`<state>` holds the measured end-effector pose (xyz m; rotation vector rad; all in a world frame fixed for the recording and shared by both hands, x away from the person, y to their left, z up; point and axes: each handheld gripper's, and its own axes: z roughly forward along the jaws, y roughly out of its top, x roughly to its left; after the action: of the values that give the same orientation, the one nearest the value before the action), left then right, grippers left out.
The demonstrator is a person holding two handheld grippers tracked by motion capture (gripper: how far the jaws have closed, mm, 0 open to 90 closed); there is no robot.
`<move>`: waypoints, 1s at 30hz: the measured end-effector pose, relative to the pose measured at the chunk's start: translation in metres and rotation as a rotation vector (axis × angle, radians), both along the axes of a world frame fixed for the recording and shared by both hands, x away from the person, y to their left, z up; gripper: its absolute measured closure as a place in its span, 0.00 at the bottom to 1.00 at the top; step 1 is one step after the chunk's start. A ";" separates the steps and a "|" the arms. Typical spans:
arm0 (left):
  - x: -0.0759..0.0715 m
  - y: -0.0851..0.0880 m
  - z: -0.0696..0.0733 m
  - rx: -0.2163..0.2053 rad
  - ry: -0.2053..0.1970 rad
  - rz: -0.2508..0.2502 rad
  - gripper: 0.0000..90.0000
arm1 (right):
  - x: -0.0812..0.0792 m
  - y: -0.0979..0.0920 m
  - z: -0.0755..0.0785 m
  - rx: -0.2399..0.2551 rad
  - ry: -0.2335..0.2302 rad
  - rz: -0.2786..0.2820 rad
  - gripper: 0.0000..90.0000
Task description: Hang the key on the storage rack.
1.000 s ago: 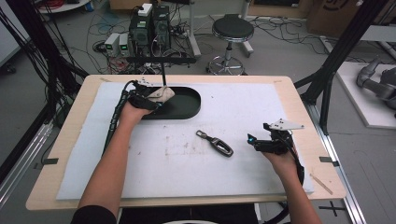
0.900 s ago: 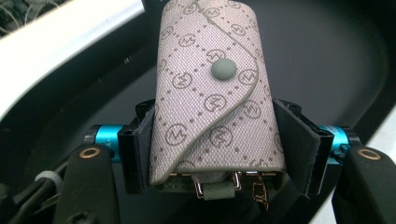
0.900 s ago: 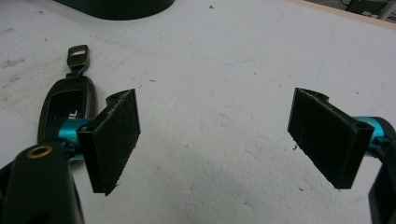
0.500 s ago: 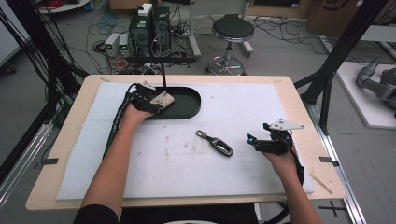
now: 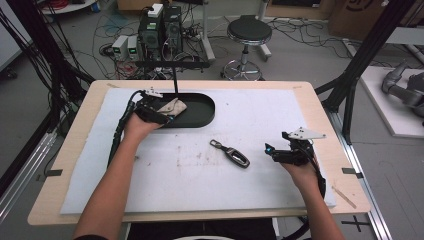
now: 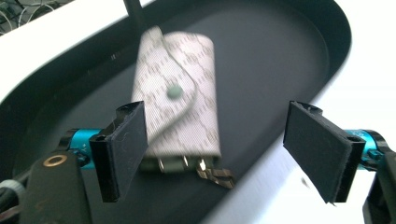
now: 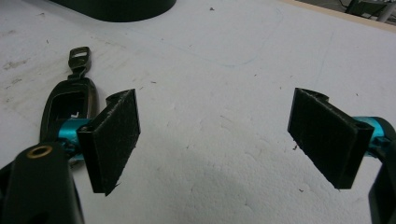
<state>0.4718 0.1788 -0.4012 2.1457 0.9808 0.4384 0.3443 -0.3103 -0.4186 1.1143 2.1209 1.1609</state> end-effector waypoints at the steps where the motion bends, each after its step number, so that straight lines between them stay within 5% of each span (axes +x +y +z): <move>1: 0.000 0.000 0.000 0.000 0.000 0.000 0.24 | 0.000 0.000 0.000 0.000 0.000 -0.002 0.19; 17: -0.078 0.017 0.001 -0.122 -0.107 -0.010 0.23 | 0.000 -0.008 0.001 0.004 -0.005 -0.017 0.19; 23: -0.098 0.023 -0.008 -0.130 -0.110 -0.002 0.23 | 0.001 -0.009 0.001 0.004 -0.002 -0.022 0.19; 26: -0.111 0.025 -0.005 -0.146 -0.155 -0.003 0.23 | 0.000 -0.008 0.001 0.001 0.001 -0.018 0.19; 30: -0.121 0.031 -0.009 -0.155 -0.168 0.006 0.23 | 0.000 -0.008 0.001 -0.001 -0.002 -0.016 0.19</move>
<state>0.3507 0.2095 -0.4103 1.9347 0.8970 0.5193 0.3446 -0.3183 -0.4175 1.1267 2.1074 1.1531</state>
